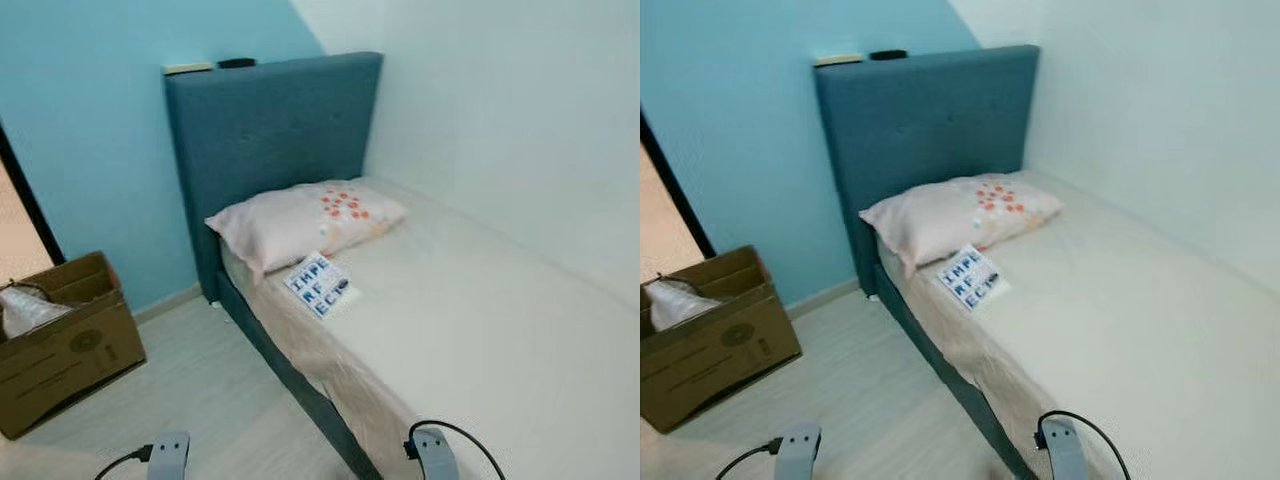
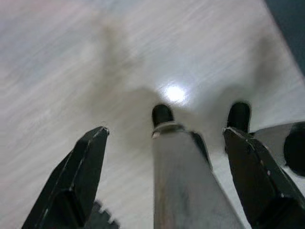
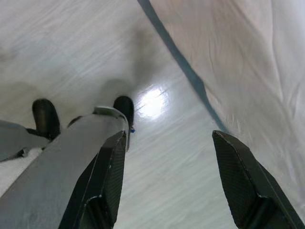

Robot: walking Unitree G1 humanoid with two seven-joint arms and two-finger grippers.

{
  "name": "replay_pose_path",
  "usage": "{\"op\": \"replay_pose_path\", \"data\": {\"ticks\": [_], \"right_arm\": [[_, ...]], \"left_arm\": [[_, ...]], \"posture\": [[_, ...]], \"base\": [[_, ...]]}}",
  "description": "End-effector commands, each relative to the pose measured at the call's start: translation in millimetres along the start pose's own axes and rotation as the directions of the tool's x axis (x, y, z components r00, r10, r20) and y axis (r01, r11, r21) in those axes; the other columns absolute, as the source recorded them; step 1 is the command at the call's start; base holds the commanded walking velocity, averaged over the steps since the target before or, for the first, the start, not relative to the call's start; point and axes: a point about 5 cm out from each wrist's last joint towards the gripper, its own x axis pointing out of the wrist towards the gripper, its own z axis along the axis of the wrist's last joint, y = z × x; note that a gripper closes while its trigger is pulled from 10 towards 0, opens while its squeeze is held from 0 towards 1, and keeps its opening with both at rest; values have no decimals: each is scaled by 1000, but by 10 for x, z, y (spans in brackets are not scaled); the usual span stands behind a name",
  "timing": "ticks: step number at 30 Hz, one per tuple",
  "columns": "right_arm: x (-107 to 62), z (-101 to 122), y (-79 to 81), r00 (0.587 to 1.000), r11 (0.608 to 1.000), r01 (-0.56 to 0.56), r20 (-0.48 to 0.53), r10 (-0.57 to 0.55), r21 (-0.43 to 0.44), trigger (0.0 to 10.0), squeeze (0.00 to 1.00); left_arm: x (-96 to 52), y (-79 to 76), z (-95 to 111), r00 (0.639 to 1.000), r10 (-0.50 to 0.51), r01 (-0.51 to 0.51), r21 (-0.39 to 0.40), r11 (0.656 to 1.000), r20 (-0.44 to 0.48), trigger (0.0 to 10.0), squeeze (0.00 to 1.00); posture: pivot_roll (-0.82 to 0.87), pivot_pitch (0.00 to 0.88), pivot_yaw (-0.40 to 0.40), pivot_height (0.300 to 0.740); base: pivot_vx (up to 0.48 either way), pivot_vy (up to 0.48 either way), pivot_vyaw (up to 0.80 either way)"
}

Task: Clean up the room

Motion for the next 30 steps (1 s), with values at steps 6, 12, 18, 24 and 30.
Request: {"op": "replay_pose_path", "data": {"ticks": [6,12,18,24,30], "right_arm": [[-5,-25,-53,1000,1000,21,-12,-21,-22,10000,0],[-7,-30,-75,999,999,33,-17,-34,-25,10000,0],[-9,-15,-98,999,999,46,-1,-46,-14,10000,0],[-10,-15,-104,999,999,45,1,-45,-18,10000,0],[-11,-27,-108,999,999,45,-2,-45,-25,10000,0]], "left_arm": [[-1,-5,-14,1000,-4,4,2,1000,-6,10000,0],[0,-8,-12,1000,-7,7,2,1000,-6,10000,0],[0,-12,-2,1000,-13,13,21,1000,3,10000,0],[-1,-18,-9,1000,-24,24,48,999,-4,10000,0],[-4,-24,-37,999,-30,31,50,998,-13,10000,0]], "posture": [[-31,0,-31,717],[-31,0,-31,717],[-36,0,-27,717],[-38,0,-28,717],[-40,0,-27,717]], "base": [[-120,0,-731],[0,0,-731],[0,0,-442],[0,-53,0],[0,-427,0]]}}
